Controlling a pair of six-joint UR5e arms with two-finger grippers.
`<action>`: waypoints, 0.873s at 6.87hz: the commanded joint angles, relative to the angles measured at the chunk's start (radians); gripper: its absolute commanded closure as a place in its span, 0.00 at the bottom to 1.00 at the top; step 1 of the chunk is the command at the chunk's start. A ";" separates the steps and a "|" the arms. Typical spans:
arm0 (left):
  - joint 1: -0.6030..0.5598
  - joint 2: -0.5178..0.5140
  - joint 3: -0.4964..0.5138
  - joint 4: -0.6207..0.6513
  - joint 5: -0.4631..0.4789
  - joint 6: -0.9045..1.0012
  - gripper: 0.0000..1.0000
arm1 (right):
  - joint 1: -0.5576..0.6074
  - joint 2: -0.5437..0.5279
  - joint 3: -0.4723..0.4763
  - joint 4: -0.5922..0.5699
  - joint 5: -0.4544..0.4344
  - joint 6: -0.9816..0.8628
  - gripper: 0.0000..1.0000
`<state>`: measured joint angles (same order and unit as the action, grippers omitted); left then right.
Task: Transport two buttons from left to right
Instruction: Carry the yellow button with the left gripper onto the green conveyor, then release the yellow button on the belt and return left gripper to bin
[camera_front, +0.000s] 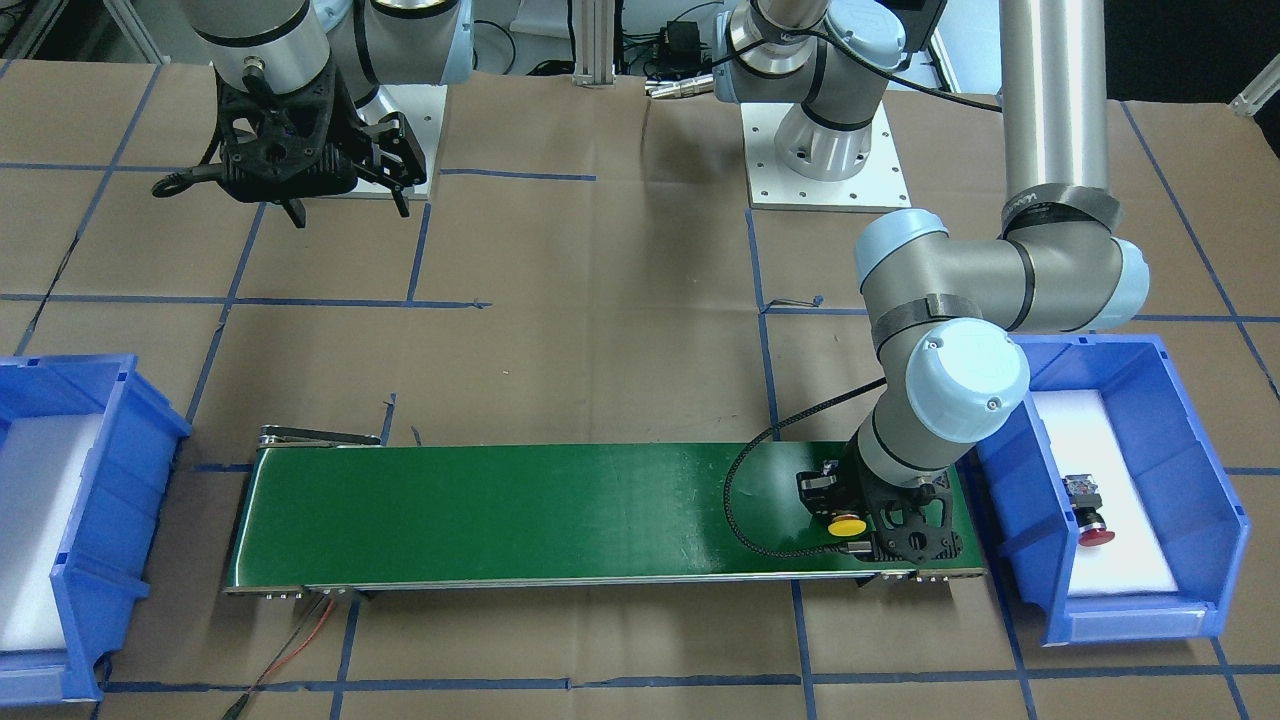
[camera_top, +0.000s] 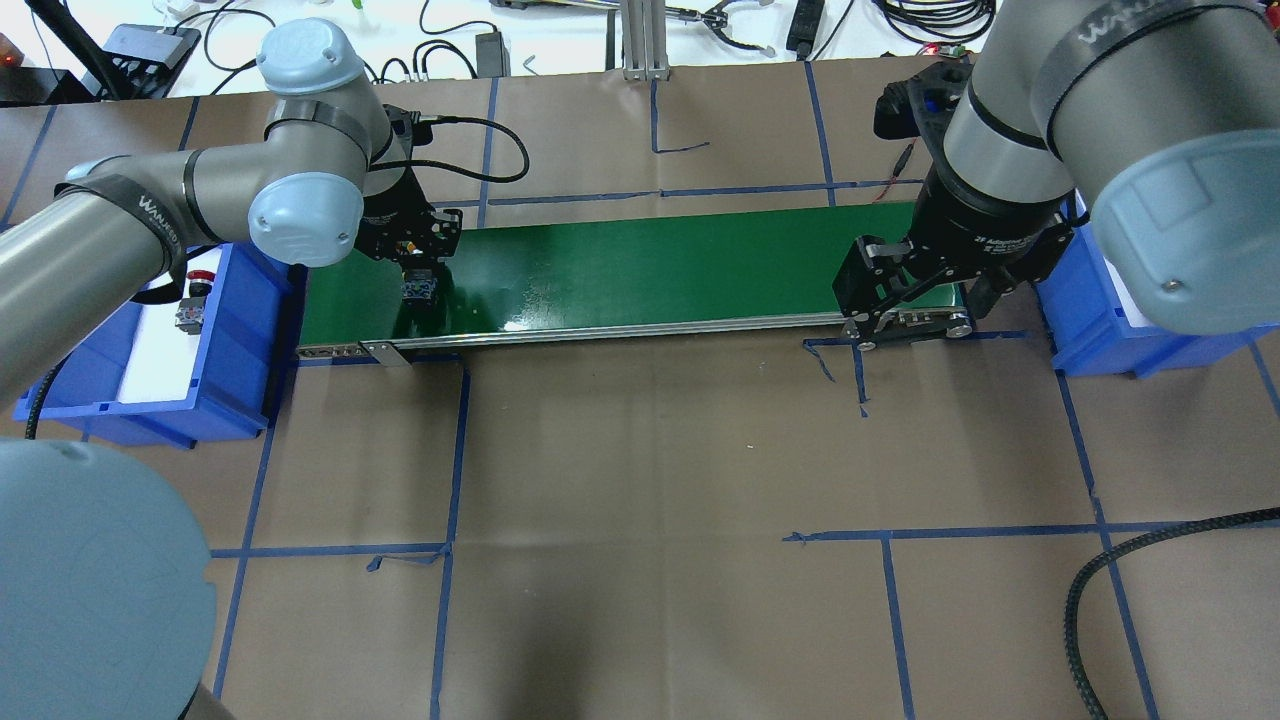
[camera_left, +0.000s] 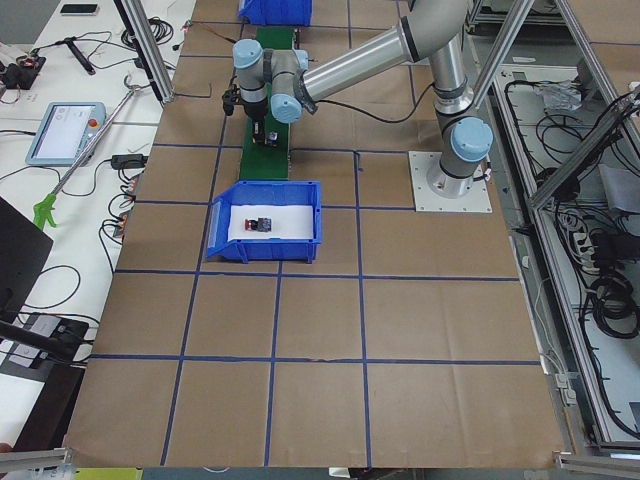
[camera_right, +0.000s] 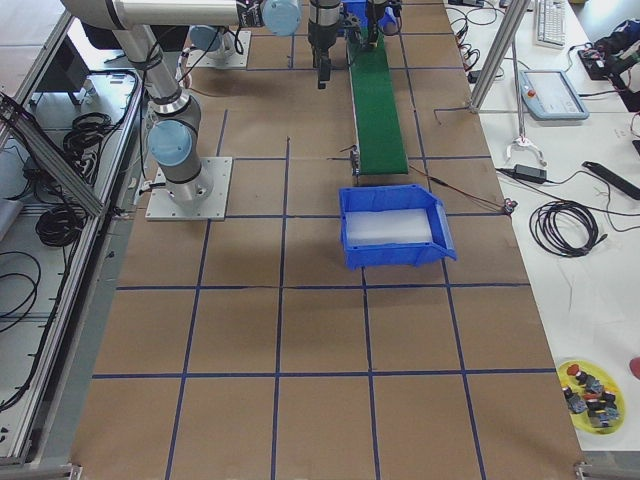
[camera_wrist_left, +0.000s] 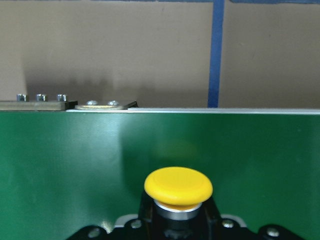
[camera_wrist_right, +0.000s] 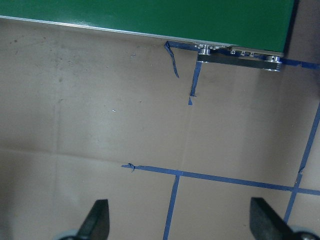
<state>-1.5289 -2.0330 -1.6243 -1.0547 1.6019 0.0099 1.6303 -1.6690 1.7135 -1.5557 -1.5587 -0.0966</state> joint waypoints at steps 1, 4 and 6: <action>0.000 0.002 0.004 -0.001 0.006 -0.011 0.00 | 0.000 0.000 0.000 0.000 0.000 0.000 0.00; 0.006 0.092 0.055 -0.127 0.010 -0.004 0.00 | -0.001 0.000 0.002 0.000 0.000 0.000 0.00; 0.007 0.178 0.131 -0.320 0.009 0.004 0.00 | -0.001 0.000 0.002 0.002 -0.001 -0.003 0.00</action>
<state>-1.5226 -1.9065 -1.5392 -1.2631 1.6119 0.0108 1.6293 -1.6690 1.7147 -1.5551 -1.5589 -0.0986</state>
